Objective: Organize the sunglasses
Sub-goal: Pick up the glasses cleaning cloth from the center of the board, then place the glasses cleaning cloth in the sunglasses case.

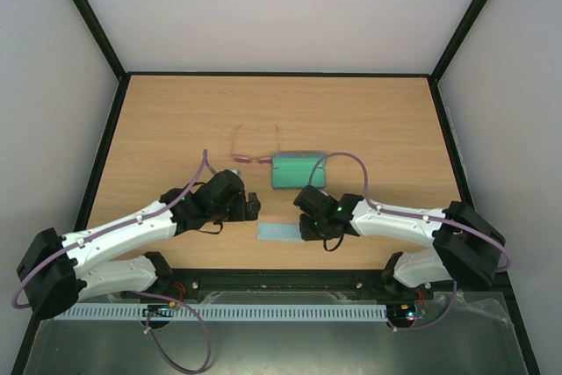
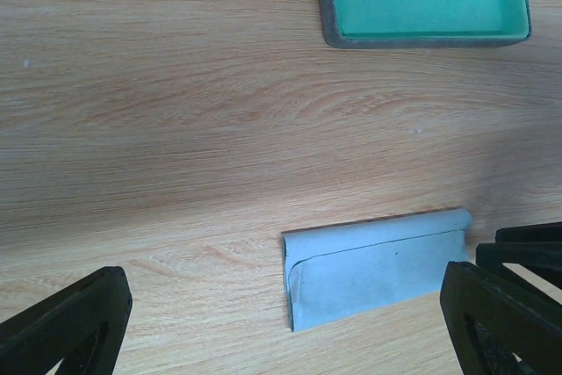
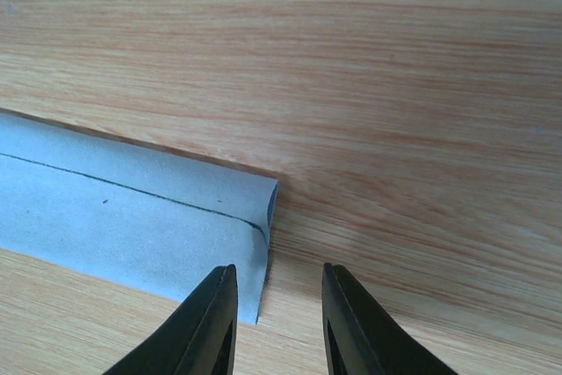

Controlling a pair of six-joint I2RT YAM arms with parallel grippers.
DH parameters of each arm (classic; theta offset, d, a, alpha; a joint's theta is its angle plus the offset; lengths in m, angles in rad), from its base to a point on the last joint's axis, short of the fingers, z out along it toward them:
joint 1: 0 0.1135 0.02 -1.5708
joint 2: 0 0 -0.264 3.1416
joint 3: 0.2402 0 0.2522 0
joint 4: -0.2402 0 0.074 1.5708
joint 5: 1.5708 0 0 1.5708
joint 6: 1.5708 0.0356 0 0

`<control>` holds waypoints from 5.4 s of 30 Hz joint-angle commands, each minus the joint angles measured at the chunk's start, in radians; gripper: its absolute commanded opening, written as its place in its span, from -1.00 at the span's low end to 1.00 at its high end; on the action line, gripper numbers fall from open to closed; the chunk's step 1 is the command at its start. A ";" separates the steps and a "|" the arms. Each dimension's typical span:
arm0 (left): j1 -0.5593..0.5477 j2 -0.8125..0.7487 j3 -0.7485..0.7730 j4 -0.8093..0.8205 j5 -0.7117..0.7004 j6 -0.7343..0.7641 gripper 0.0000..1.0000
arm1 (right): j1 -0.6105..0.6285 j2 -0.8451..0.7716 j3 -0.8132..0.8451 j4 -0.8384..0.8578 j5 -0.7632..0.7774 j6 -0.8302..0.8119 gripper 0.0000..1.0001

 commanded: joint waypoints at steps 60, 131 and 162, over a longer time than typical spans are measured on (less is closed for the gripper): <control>-0.180 0.325 0.025 0.064 -0.052 -0.075 -0.11 | 0.066 0.153 0.022 0.030 0.062 0.075 -0.97; -0.097 0.456 0.306 0.072 -0.094 0.016 -0.96 | -0.149 0.061 0.238 -0.115 0.103 -0.128 -0.97; 0.076 0.728 0.488 0.190 -0.043 0.124 -0.96 | -0.385 0.272 0.425 -0.087 0.009 -0.318 -0.97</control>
